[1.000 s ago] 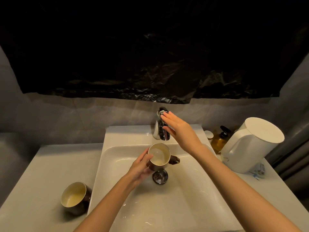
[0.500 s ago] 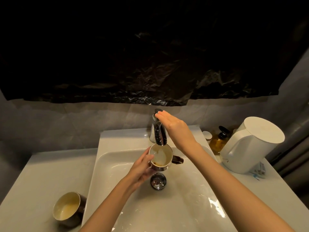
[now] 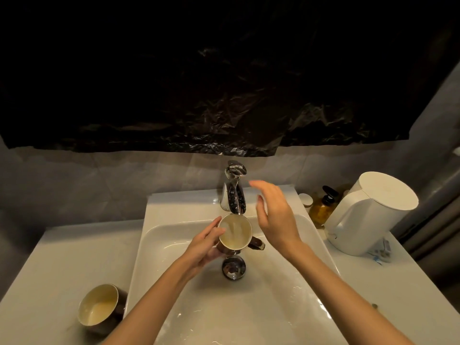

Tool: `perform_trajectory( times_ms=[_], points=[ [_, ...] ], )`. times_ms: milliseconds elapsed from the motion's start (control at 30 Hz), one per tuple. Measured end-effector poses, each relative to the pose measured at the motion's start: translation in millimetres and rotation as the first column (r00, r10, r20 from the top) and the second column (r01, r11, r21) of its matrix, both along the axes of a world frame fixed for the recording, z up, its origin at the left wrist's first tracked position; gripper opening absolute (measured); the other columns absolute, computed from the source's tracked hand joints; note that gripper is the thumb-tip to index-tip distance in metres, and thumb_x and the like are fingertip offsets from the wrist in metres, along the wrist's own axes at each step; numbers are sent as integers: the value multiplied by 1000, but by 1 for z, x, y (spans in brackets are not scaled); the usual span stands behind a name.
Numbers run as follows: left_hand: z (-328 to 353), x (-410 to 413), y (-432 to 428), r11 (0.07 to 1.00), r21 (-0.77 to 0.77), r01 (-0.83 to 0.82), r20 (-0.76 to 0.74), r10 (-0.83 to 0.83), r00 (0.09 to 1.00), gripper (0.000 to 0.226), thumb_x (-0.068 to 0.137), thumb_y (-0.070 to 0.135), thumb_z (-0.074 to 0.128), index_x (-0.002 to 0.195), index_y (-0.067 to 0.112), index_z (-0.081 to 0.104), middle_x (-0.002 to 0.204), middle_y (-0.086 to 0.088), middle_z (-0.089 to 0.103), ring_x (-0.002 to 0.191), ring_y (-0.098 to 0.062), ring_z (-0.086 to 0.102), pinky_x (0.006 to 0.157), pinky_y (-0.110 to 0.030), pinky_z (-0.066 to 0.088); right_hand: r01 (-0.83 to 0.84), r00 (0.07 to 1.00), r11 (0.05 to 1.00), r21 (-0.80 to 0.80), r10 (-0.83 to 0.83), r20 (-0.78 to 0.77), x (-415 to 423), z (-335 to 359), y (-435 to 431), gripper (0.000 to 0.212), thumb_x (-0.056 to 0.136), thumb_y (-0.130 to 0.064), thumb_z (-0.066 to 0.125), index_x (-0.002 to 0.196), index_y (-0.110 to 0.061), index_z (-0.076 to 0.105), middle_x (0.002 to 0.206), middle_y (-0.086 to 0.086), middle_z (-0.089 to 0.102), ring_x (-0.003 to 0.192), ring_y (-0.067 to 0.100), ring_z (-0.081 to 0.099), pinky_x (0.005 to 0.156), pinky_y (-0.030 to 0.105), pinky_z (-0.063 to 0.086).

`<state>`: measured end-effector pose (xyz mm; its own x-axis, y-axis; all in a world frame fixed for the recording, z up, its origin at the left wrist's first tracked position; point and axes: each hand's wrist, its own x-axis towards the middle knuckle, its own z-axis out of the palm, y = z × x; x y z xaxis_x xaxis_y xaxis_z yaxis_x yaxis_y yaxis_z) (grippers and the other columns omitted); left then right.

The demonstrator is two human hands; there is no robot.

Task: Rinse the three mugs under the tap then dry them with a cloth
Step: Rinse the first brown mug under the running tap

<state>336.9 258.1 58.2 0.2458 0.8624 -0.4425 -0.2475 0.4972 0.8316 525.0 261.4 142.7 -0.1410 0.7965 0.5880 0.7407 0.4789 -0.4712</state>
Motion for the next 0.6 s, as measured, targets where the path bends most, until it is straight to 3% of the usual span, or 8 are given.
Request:
perform_trajectory(
  times_ms=[100, 167, 267, 400, 467, 533, 567, 600],
  points=[
    [6, -5, 2, 1000, 11, 20, -84, -19, 996, 47, 86, 30, 64, 131, 36, 54, 120, -6, 58, 95, -20, 58, 73, -36, 57, -104, 961, 994, 25, 94, 261, 21, -34, -27, 40, 72, 6, 62, 106, -14, 62, 109, 0, 62, 103, 15, 54, 74, 31, 55],
    [8, -7, 5, 999, 10, 42, -162, -40, 986, 45, 86, 31, 63, 130, 38, 54, 113, -5, 59, 94, -19, 57, 77, -39, 58, -234, 822, 958, -166, 286, 492, 25, -51, -31, 52, 65, 4, 65, 111, -18, 61, 120, -3, 61, 113, 18, 53, 78, 32, 55],
    [10, -10, 6, 996, -5, 94, -304, -91, 948, 44, 84, 36, 64, 126, 45, 55, 118, -2, 62, 96, -21, 60, 80, -41, 58, -197, 607, 914, -355, 398, 688, 14, -59, -26, 54, 72, 5, 66, 118, -23, 58, 125, -3, 58, 113, 26, 51, 74, 35, 51],
    [13, -9, 7, 988, -34, 150, -441, -149, 885, 45, 81, 41, 63, 125, 50, 55, 118, 2, 60, 101, -17, 56, 79, -37, 58, -31, 431, 878, -477, 442, 786, -13, -51, -15, 29, 91, -1, 52, 115, -15, 62, 109, 6, 64, 94, 34, 62, 61, 34, 33],
    [16, -6, 6, 987, -35, 154, -476, -152, 866, 47, 81, 43, 62, 127, 50, 53, 123, 2, 59, 111, -20, 55, 78, -35, 57, 57, 350, 870, -490, 443, 826, -26, -49, -13, 9, 71, -16, 78, 79, -17, 73, 74, 3, 70, 65, 26, 68, 52, 26, 29],
    [18, -3, 5, 992, -16, 126, -492, -117, 863, 47, 84, 40, 62, 130, 45, 52, 127, -3, 58, 116, -26, 53, 75, -31, 55, 66, 396, 881, -468, 407, 823, -31, -58, -8, 36, 26, -27, 95, 38, -22, 61, 36, -6, 52, 31, 16, 52, 44, 16, 18],
    [18, -2, 4, 994, -3, 110, -494, -97, 864, 47, 85, 38, 61, 131, 43, 52, 129, -5, 57, 117, -28, 52, 73, -29, 53, 77, 393, 891, -448, 386, 835, -32, -59, -9, 36, 26, -29, 95, 38, -22, 62, 36, -5, 52, 31, 16, 52, 43, 16, 20],
    [18, -1, 4, 995, 14, 97, -494, -77, 866, 46, 85, 37, 61, 131, 40, 53, 130, -6, 56, 118, -29, 51, 73, -28, 51, 88, 354, 870, -486, 428, 831, -32, -60, -13, 25, 44, -27, 93, 53, -20, 70, 48, 1, 62, 44, 20, 61, 44, 20, 28]
  ],
)
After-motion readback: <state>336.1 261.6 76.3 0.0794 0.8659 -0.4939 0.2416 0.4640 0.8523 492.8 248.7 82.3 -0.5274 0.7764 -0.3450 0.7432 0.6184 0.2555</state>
